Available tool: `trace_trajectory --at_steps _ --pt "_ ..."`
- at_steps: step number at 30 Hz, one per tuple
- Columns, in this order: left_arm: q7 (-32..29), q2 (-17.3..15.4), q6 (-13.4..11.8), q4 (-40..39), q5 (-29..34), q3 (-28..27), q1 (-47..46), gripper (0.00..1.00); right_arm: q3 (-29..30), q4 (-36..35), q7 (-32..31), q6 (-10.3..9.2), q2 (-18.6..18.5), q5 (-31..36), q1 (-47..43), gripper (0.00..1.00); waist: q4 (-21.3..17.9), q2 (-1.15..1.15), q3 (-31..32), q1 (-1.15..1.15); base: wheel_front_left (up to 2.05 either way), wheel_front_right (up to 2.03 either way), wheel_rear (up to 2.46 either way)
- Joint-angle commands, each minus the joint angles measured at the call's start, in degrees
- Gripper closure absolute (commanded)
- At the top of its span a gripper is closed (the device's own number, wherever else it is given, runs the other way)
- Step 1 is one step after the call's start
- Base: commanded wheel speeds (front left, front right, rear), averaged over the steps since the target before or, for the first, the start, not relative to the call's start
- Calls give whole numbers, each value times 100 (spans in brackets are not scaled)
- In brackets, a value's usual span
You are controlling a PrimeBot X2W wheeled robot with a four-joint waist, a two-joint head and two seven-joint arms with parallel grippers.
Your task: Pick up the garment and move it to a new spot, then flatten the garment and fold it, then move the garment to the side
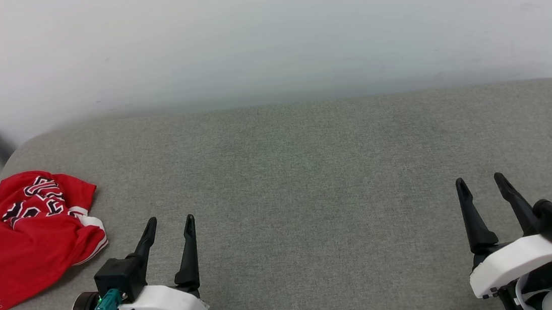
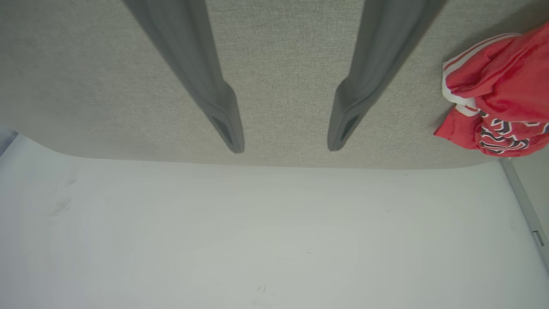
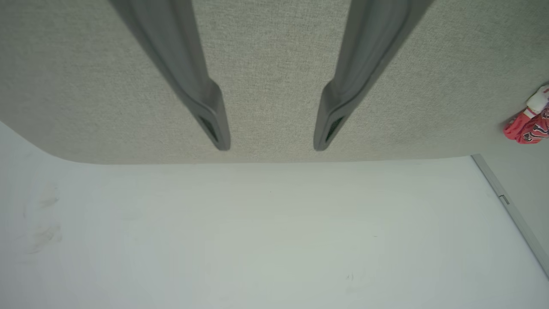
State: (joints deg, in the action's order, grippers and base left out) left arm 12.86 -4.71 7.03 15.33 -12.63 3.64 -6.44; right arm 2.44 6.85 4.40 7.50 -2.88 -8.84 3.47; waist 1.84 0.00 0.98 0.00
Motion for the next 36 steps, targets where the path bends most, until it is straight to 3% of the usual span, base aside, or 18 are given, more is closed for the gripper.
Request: trace_trajectory --at_steps 1,19,36 --pt "59 9 -19 17 171 -2 -93 0 1 -63 1 -2 0 141 -29 0 -3 0 4 0 0 0 0" --pt "249 77 -77 116 857 -66 -98 0 -9 -100 73 -2 2 737 -90 0 -11 0 21 0 0 0 0" --pt "235 131 -29 260 623 -185 -109 0 -12 123 140 -2 2 519 35 0 -45 0 20 0 0 0 0"
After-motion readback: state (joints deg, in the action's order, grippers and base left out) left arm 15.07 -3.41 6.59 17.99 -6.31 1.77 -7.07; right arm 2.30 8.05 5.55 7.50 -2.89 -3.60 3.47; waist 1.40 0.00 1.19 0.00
